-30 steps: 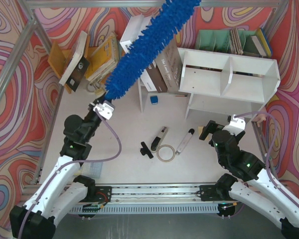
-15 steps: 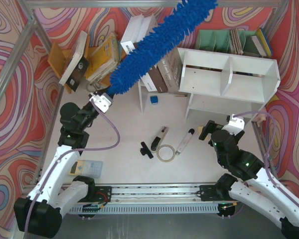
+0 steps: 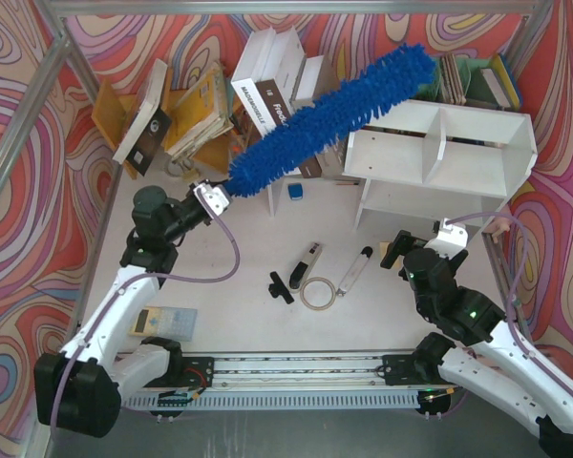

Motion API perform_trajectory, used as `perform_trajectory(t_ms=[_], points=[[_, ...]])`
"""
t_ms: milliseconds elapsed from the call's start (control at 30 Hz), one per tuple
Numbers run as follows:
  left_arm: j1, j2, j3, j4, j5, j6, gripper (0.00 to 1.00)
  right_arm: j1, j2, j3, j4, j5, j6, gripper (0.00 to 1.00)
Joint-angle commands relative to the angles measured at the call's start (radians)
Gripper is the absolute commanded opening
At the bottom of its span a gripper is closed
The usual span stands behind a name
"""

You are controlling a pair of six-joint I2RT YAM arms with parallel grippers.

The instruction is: Dust the bookshelf with a duster

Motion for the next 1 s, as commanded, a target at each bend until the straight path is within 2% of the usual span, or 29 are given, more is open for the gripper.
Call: perform_trajectory(t_ms=[0, 133, 300, 533, 700, 967], points=[[0.004, 0.041, -0.001, -0.02, 0.028, 0.03, 0.0, -0.001, 0.001, 0.013, -0.003, 0.02, 0.01, 0.99], [0.004, 0.046, -0.004, -0.013, 0.027, 0.037, 0.0, -0.001, 0.001, 0.012, -0.003, 0.02, 0.008, 0.99], [0.004, 0.057, 0.009, -0.088, 0.005, 0.112, 0.0, -0.002, 0.004, 0.013, 0.007, 0.019, 0.001, 0.99], [0.004, -0.003, 0.006, -0.013, -0.005, 0.051, 0.0, -0.001, 0.008, 0.015, 0.002, 0.017, 0.002, 0.99], [0.004, -0.036, 0.01, -0.023, 0.001, 0.052, 0.0, -0.001, 0.011, 0.016, 0.003, 0.019, 0.001, 0.99], [-0.037, 0.077, -0.003, -0.039, 0.008, 0.058, 0.0, -0.001, 0.018, 0.018, 0.001, 0.02, 0.003, 0.99]])
